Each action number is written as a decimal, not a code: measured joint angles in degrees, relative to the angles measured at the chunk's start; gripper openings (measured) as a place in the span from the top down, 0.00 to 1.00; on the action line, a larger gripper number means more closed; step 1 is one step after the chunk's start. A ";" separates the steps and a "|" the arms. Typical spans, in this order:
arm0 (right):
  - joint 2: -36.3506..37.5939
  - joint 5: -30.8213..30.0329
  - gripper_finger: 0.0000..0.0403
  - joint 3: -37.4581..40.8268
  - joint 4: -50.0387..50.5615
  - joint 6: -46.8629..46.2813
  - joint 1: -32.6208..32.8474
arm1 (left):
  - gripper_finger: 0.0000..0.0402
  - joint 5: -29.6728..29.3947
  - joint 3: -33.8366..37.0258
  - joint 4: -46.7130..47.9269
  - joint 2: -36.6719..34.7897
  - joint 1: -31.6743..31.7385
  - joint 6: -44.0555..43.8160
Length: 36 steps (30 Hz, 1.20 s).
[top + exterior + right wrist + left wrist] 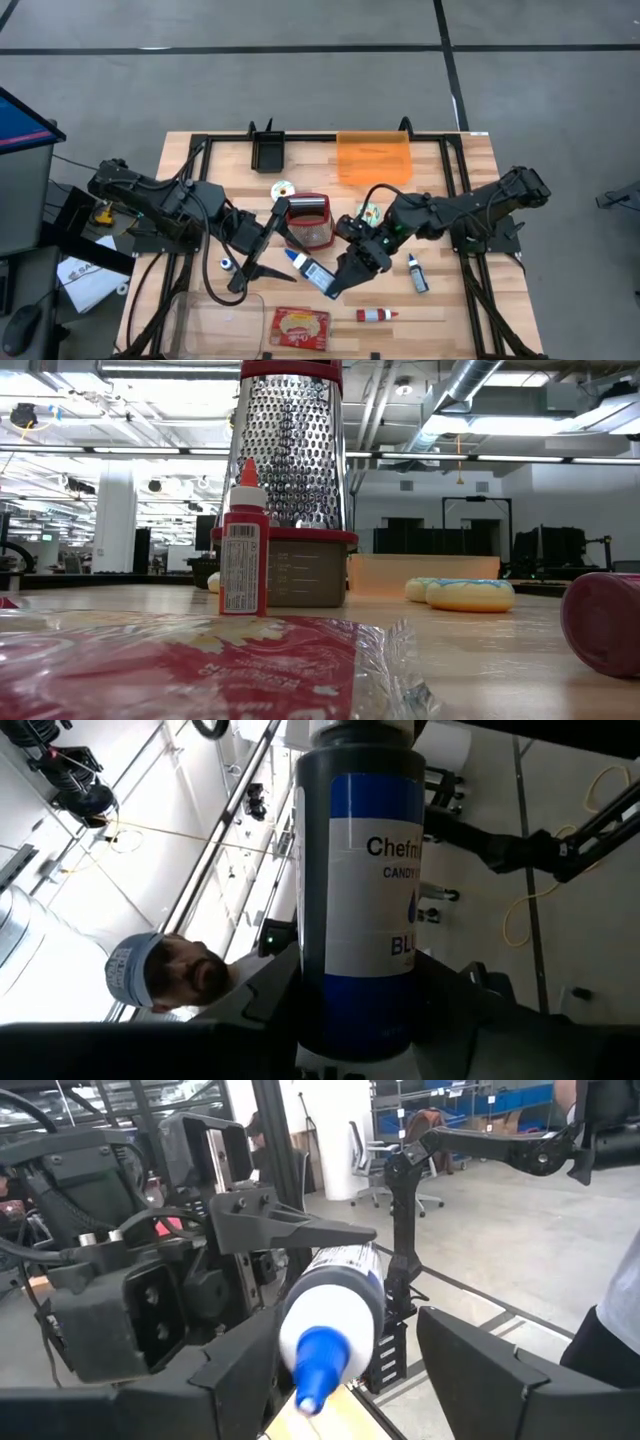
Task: Pick & Place Food Item
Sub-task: Put the top blue food coloring bottle into the transparent bin
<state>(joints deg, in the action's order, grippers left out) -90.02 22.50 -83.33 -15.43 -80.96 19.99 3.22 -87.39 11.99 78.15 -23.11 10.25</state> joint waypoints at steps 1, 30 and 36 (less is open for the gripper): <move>-0.15 0.01 0.66 0.00 -0.10 0.01 -0.10 | 0.42 -0.02 0.00 0.00 0.00 0.00 -0.01; -0.30 -1.09 0.66 0.00 0.38 1.17 1.00 | 0.72 -0.97 0.02 0.00 -0.03 0.00 -0.21; -0.30 -1.82 0.60 0.02 0.36 2.13 1.42 | 0.72 -1.80 0.04 0.00 -0.07 -0.11 -0.21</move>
<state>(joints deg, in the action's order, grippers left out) -90.32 20.69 -83.31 -15.07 -78.82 21.41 1.43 -87.35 11.99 78.08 -23.22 10.04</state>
